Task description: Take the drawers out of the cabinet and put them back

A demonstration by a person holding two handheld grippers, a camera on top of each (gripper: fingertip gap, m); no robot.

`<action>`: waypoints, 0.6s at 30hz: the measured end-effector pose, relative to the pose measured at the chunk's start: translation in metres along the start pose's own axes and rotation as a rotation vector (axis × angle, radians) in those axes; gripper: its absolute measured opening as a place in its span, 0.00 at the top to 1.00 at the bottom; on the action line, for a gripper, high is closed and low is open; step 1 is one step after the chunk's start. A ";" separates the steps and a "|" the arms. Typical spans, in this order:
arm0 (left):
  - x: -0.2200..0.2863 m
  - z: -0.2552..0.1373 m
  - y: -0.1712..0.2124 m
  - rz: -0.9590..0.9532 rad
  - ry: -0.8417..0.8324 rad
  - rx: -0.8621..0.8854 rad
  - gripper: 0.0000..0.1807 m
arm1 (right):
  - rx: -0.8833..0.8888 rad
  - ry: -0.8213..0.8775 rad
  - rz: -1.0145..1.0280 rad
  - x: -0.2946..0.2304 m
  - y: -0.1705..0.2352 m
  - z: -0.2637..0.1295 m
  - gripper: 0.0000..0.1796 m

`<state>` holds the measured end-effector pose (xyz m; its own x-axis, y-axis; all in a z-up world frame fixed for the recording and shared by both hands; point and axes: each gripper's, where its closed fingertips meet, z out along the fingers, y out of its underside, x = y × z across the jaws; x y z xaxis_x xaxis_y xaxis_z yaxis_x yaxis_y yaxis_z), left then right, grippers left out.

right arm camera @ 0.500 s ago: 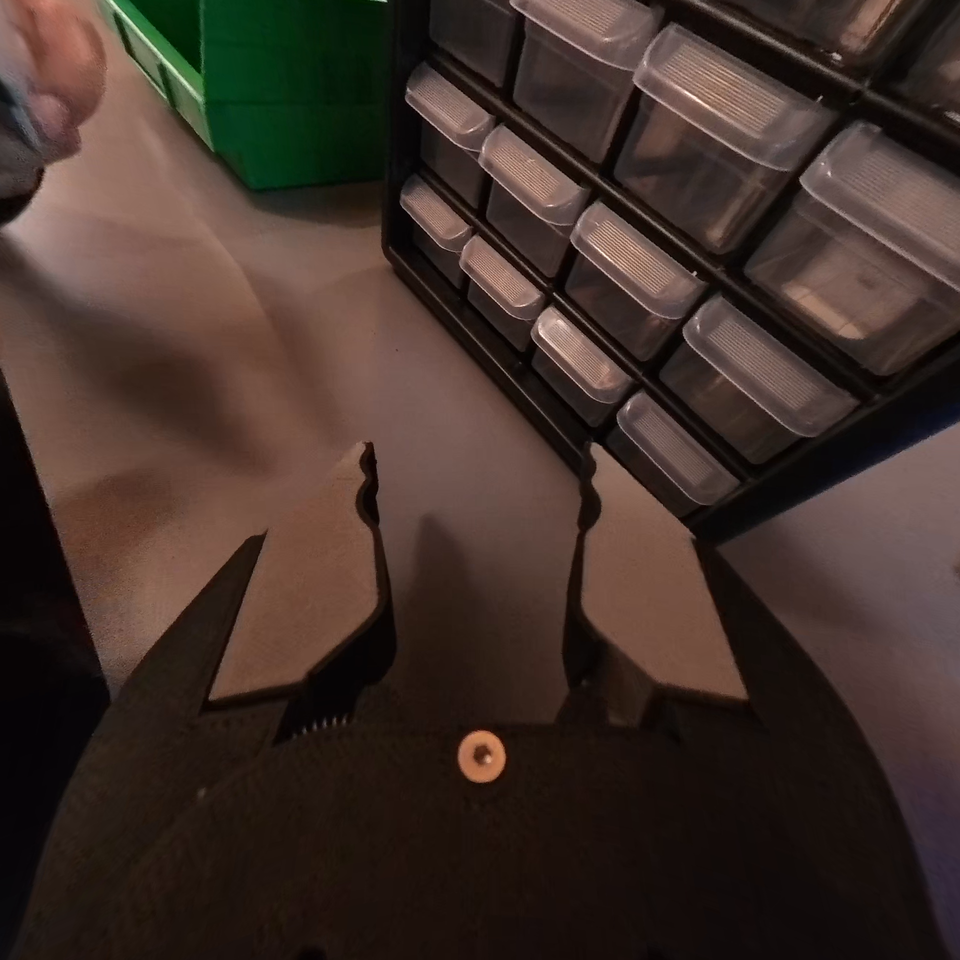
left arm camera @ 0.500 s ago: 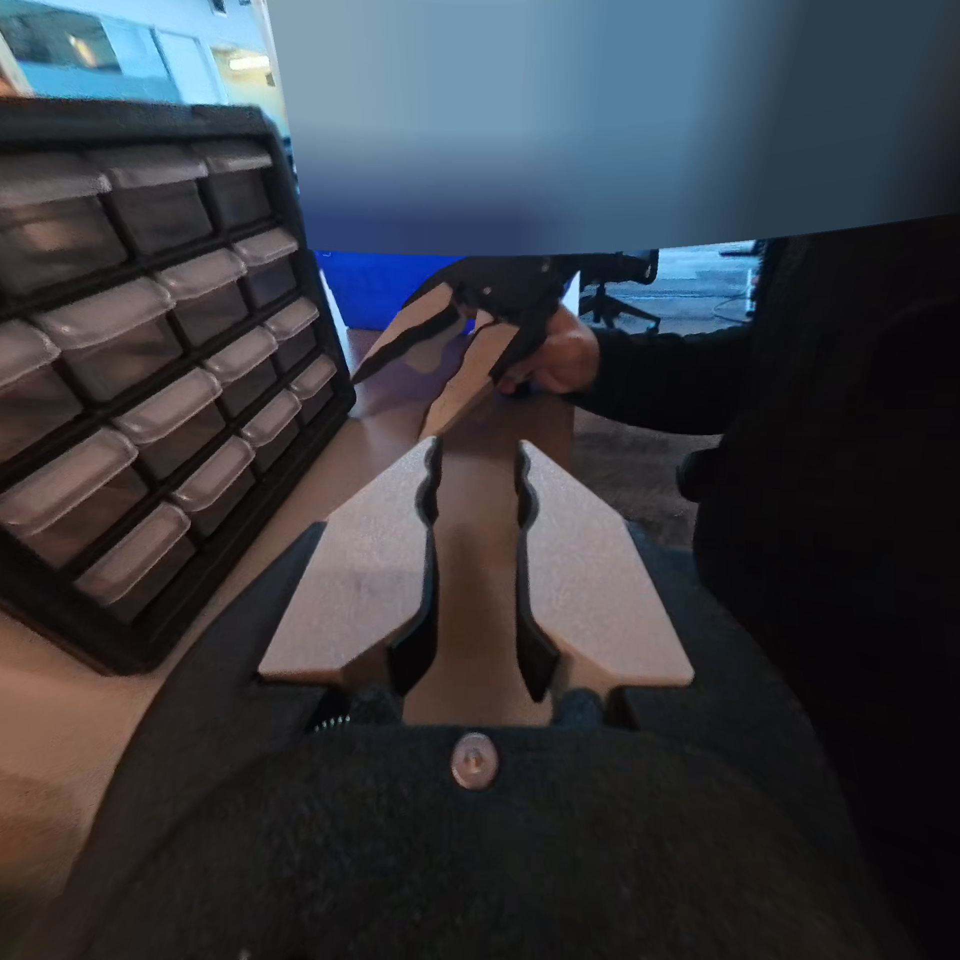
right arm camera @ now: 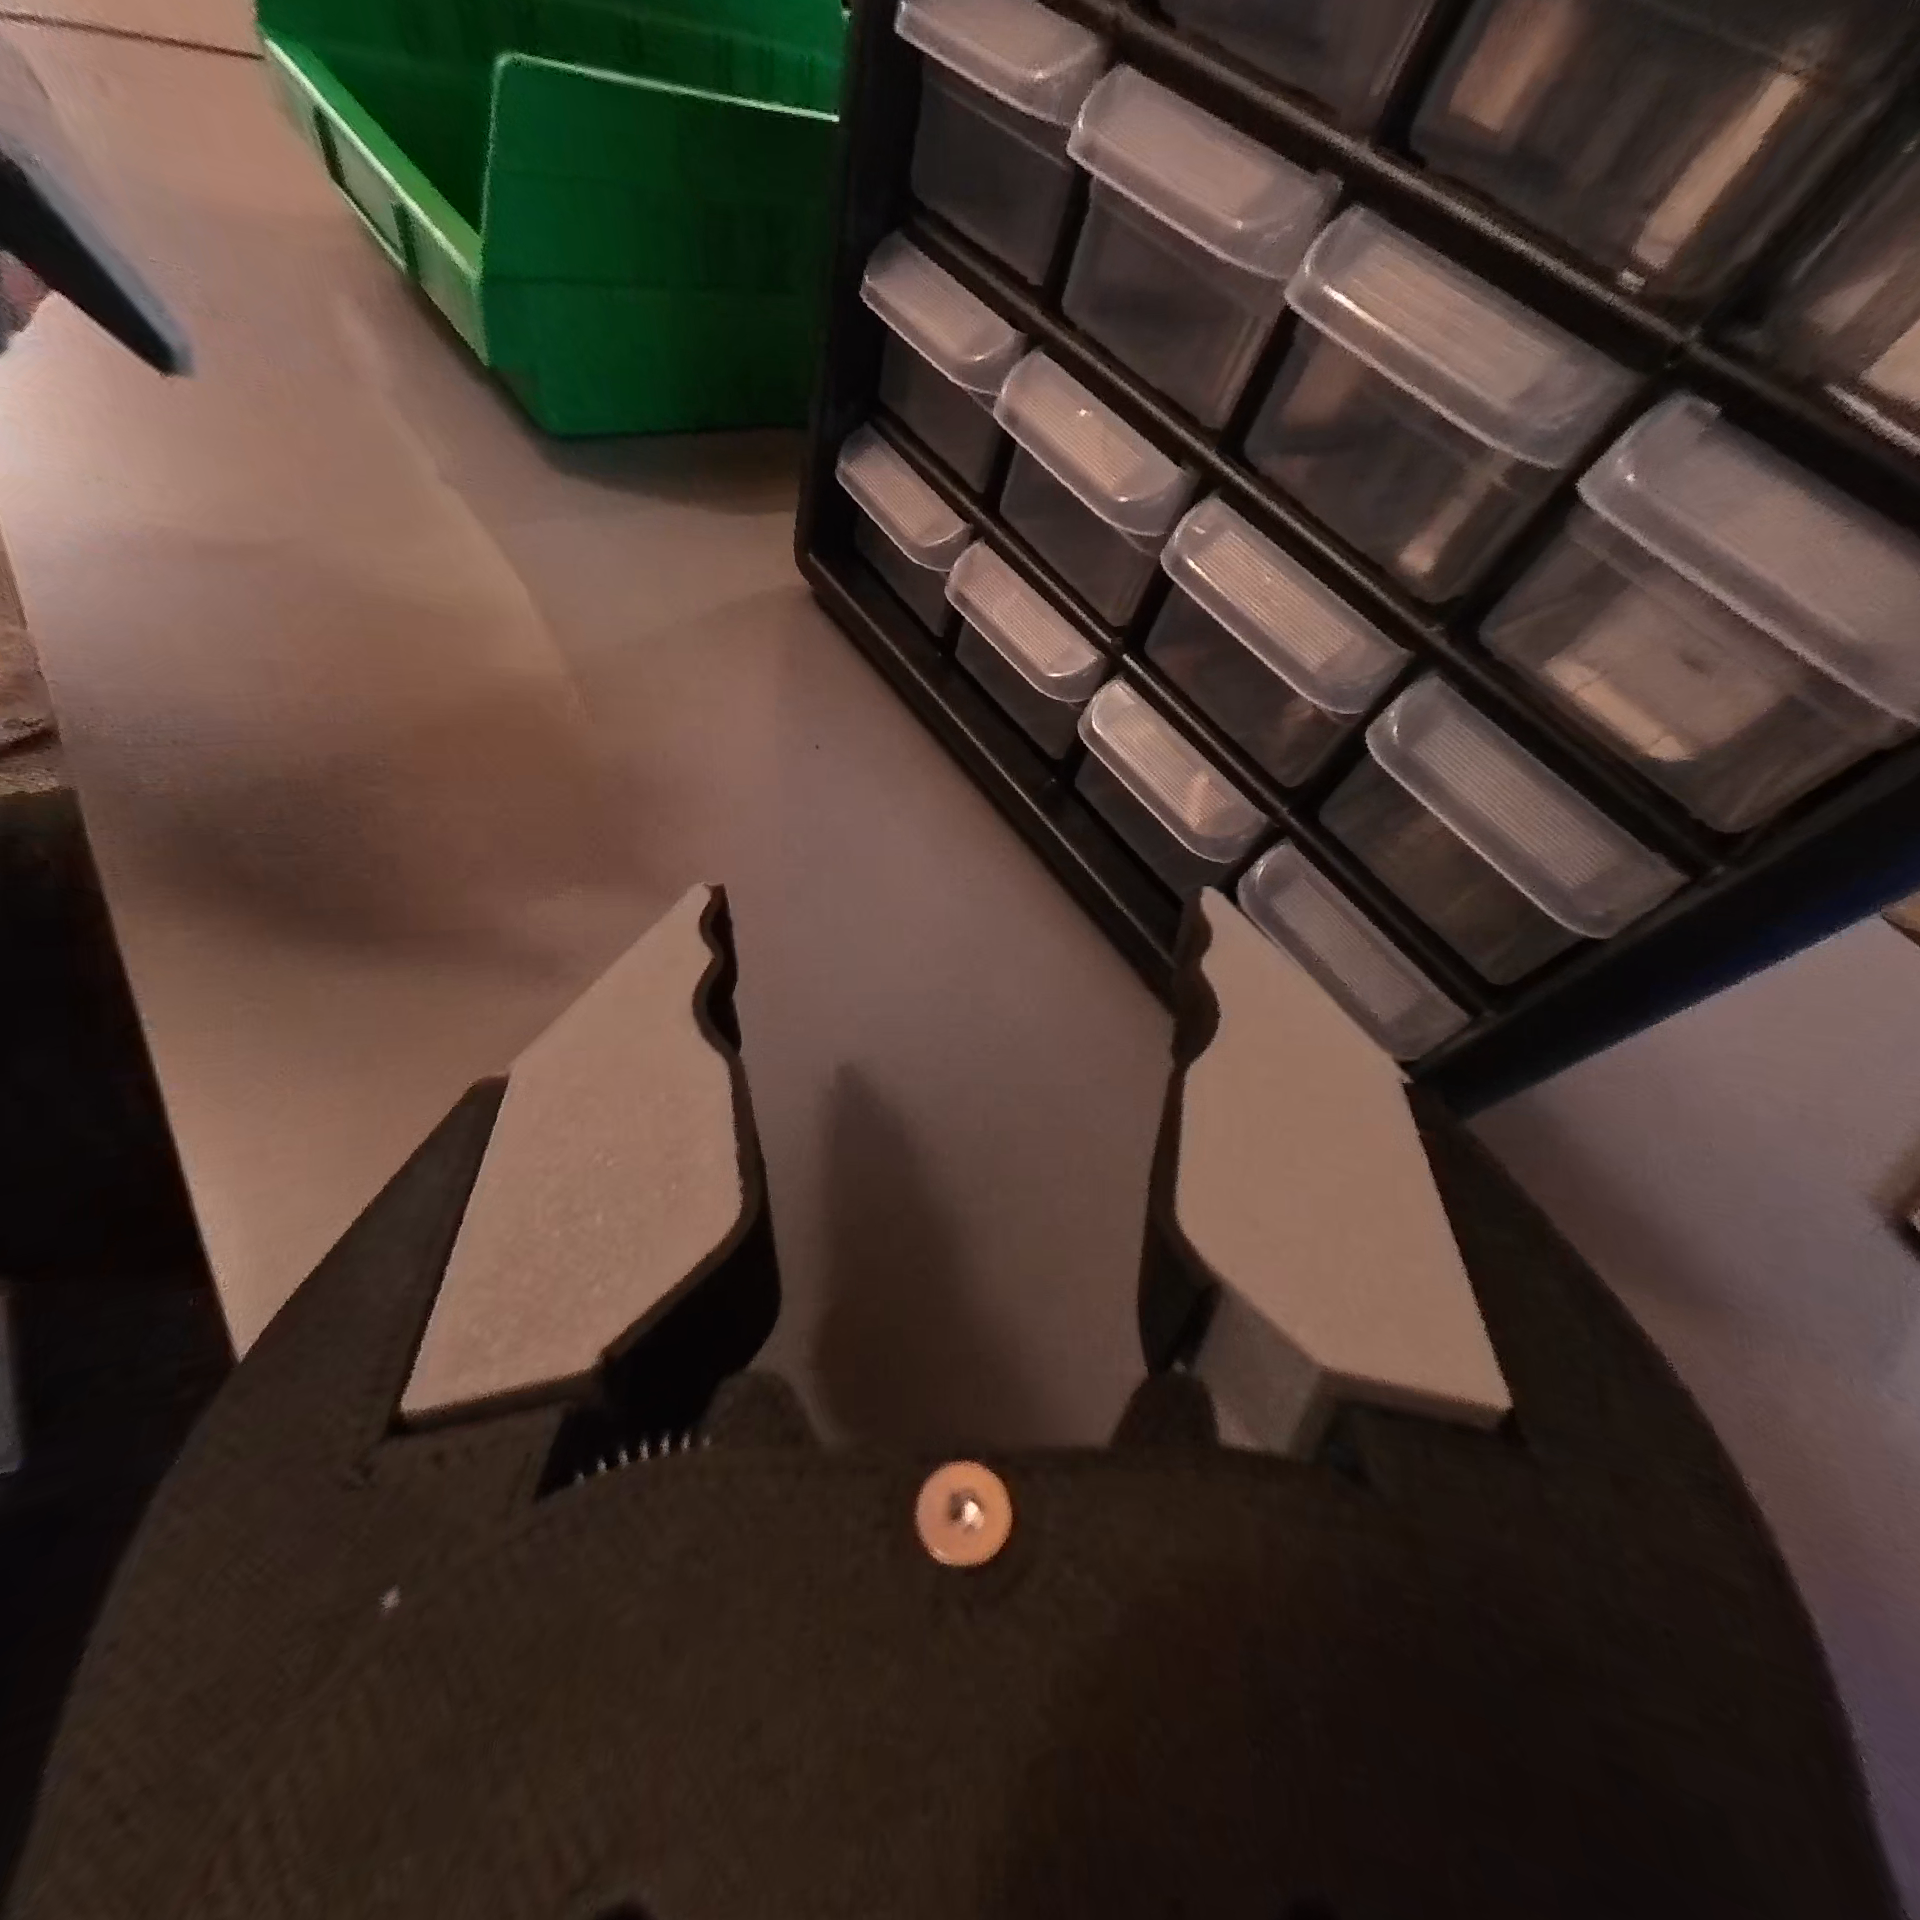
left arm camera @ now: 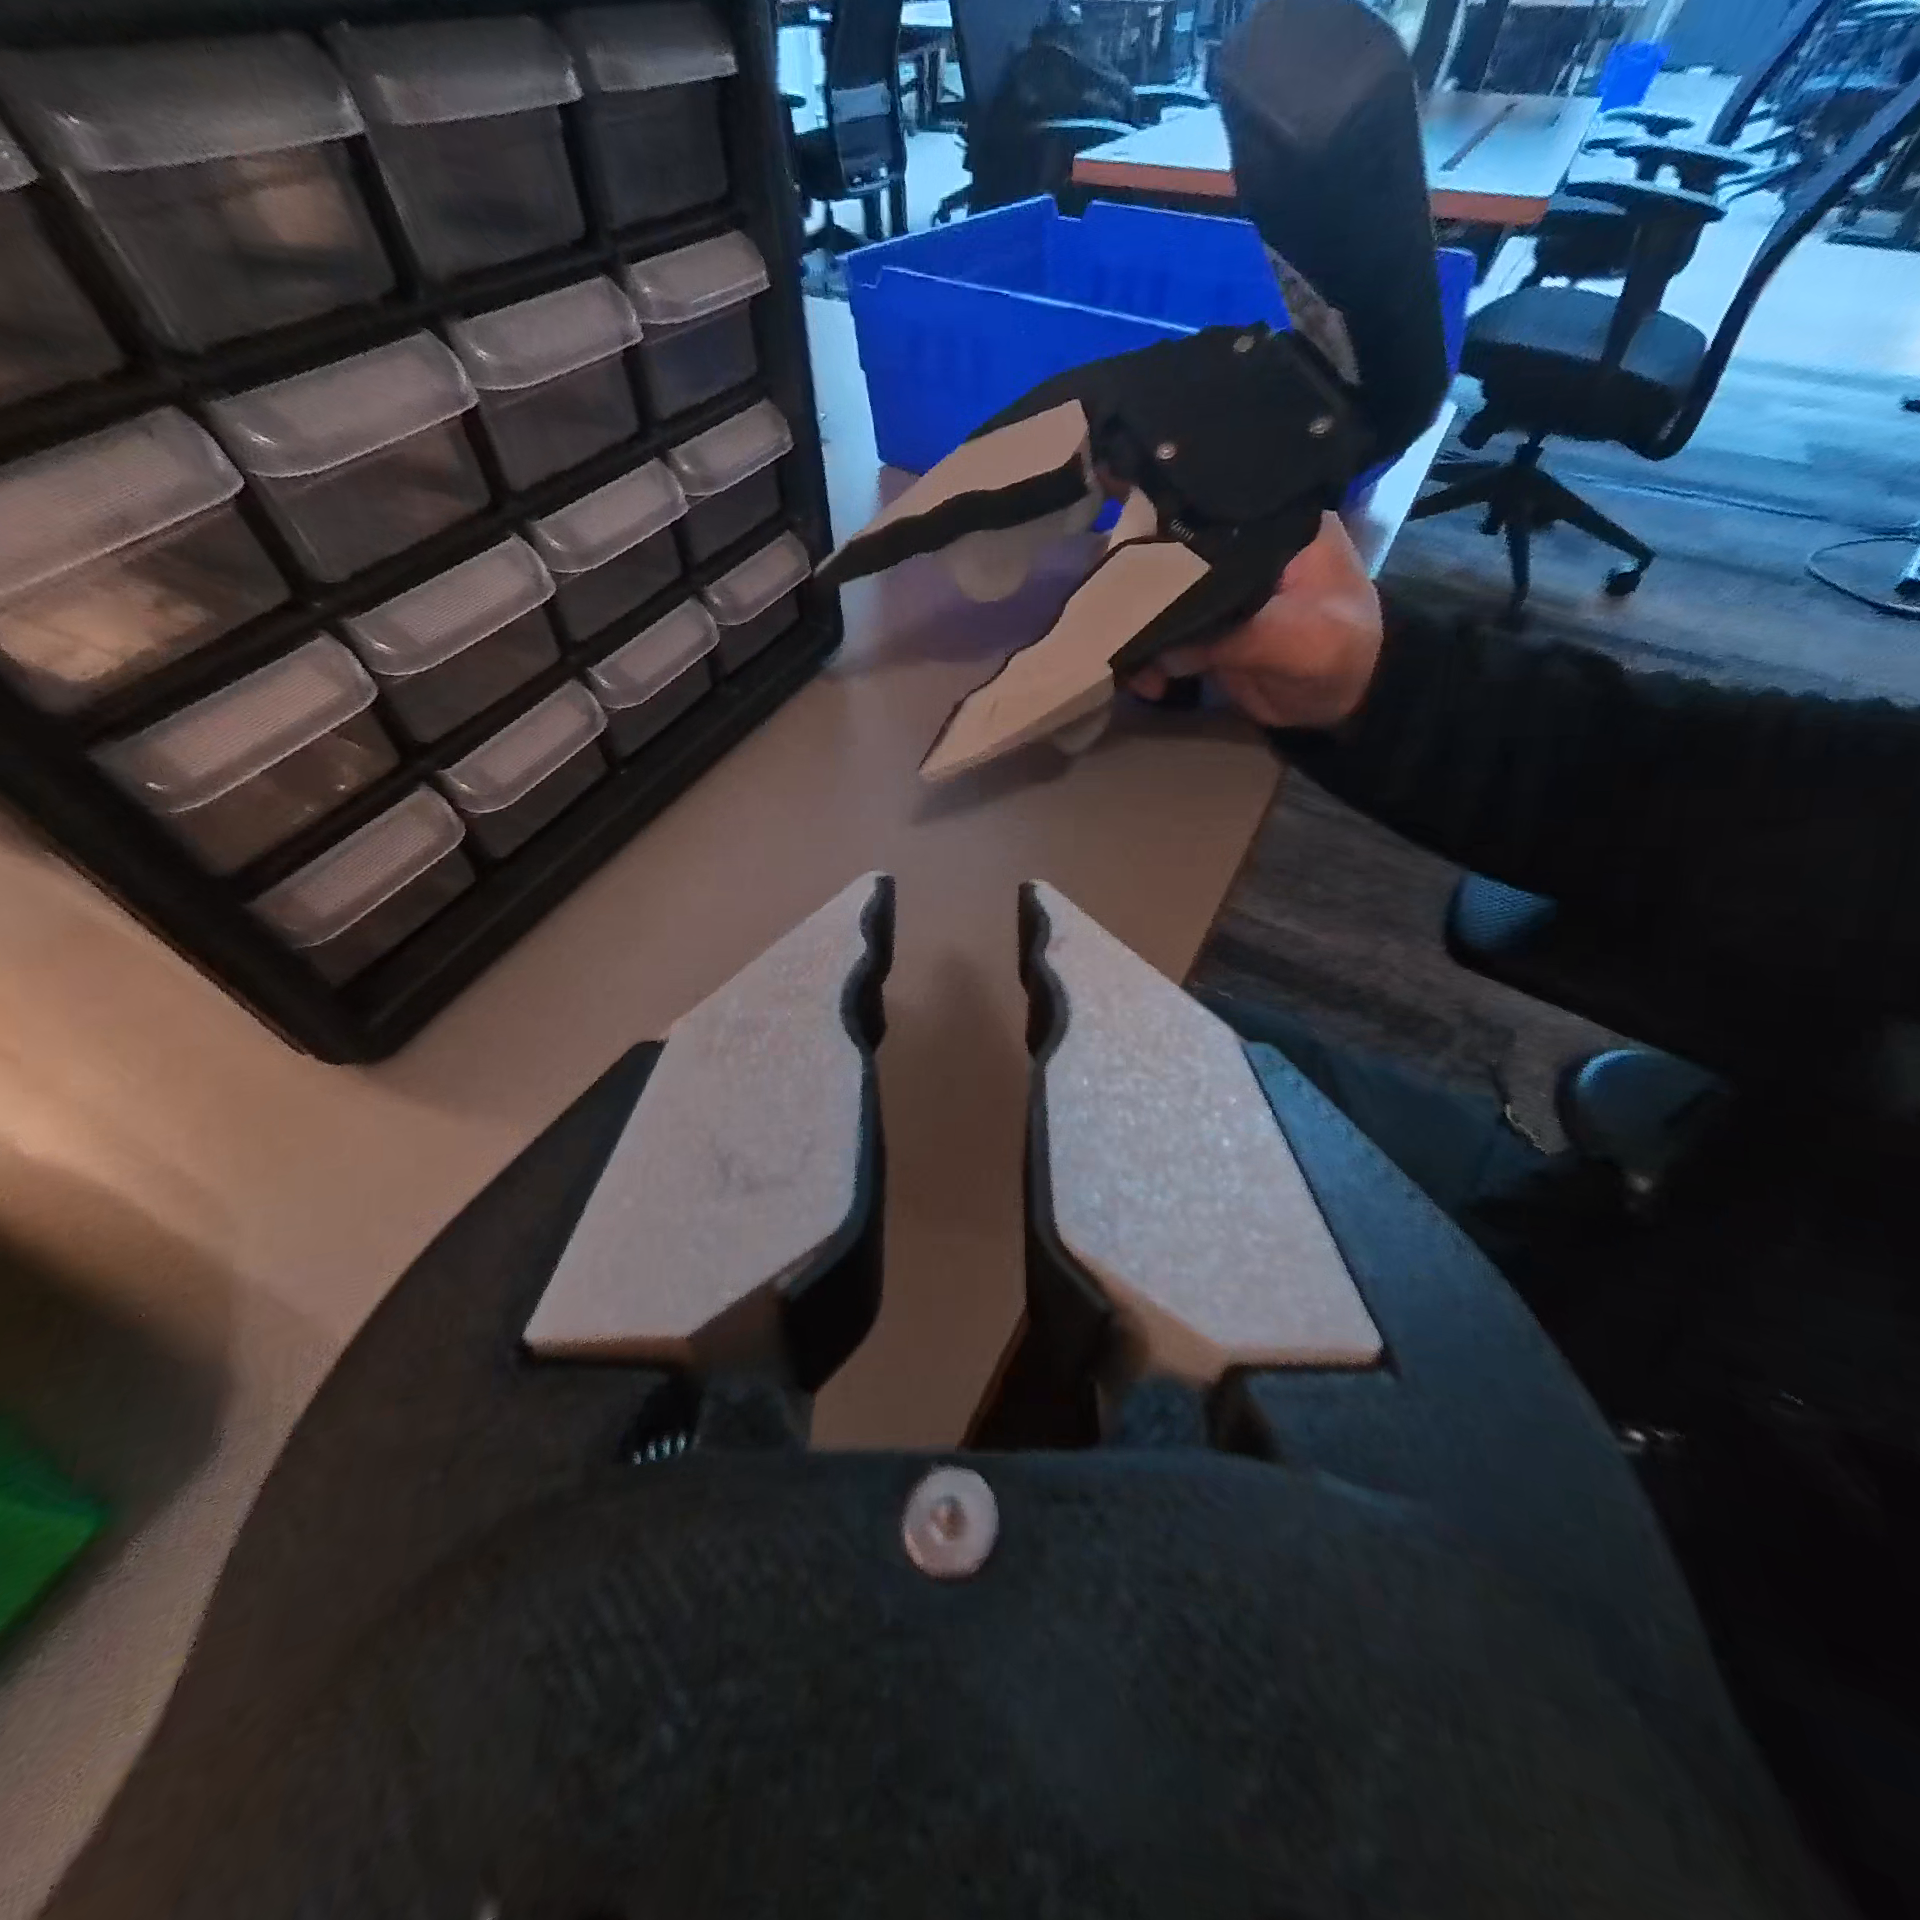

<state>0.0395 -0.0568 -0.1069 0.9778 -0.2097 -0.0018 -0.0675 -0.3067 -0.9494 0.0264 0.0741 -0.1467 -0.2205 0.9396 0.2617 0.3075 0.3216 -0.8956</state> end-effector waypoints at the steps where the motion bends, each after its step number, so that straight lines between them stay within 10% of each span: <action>1: 0.000 -0.002 -0.001 0.005 -0.015 0.000 0.88 | 0.006 0.001 0.004 0.001 -0.001 -0.001 0.54; 18: -0.012 -0.033 0.023 0.039 -0.145 -0.070 0.84 | 0.063 -0.007 0.024 0.007 -0.014 0.005 0.50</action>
<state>0.0201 -0.0924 -0.1186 0.9922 -0.0881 -0.0880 -0.1144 -0.3657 -0.9237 0.0159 0.0760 -0.1343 -0.2200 0.9462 0.2372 0.2543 0.2904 -0.9225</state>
